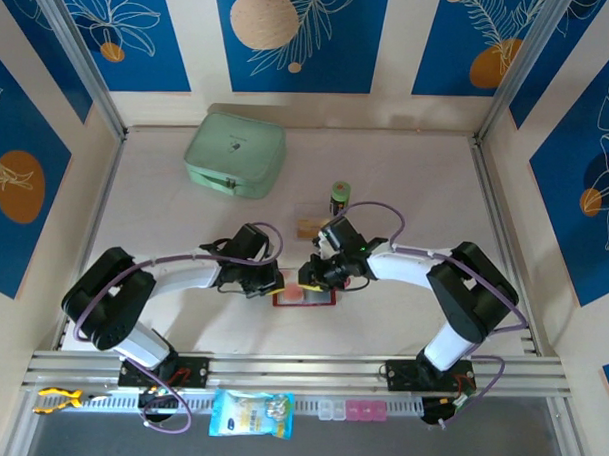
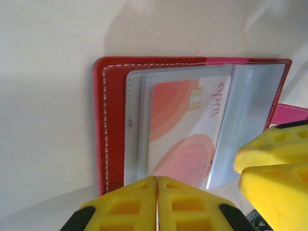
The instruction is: Take the credit cards out of the card holder
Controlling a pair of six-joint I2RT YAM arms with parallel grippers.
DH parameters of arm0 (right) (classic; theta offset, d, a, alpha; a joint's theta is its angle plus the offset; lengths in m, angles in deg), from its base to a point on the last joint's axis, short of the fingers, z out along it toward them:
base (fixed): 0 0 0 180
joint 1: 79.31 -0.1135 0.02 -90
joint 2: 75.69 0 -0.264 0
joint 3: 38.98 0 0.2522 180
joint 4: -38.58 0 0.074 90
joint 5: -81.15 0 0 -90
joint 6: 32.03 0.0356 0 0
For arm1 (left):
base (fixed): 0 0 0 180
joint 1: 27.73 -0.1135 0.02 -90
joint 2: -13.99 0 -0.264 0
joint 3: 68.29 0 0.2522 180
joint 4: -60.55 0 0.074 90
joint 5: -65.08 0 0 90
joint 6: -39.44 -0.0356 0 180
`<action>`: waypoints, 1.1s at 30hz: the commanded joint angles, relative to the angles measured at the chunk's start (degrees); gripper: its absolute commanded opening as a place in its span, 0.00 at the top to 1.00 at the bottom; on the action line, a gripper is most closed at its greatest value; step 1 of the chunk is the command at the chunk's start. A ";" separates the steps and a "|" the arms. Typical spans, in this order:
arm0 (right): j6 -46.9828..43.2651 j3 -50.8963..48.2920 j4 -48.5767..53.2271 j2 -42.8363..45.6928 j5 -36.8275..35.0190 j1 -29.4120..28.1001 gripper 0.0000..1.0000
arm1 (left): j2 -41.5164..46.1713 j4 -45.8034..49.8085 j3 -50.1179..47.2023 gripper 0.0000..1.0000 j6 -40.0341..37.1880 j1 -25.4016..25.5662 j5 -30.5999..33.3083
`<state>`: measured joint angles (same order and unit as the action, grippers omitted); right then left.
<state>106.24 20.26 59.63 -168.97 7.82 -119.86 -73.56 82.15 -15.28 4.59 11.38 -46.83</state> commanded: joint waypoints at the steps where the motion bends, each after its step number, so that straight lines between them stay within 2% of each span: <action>1: -1.07 1.53 1.25 -1.18 -0.49 -0.49 0.77 | -0.61 2.12 -0.31 0.92 -1.65 -0.59 1.44; 19: -1.54 2.25 0.45 -4.65 -0.88 -0.84 0.77 | -0.61 2.61 -0.84 0.93 -1.54 -0.64 1.67; 33: -4.24 5.14 7.45 -3.86 -6.06 -2.03 0.77 | -1.22 3.06 -1.10 0.92 -1.51 -0.70 1.91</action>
<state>103.42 23.97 63.83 -172.77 3.31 -121.37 -73.93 83.26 -15.52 4.40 11.27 -45.85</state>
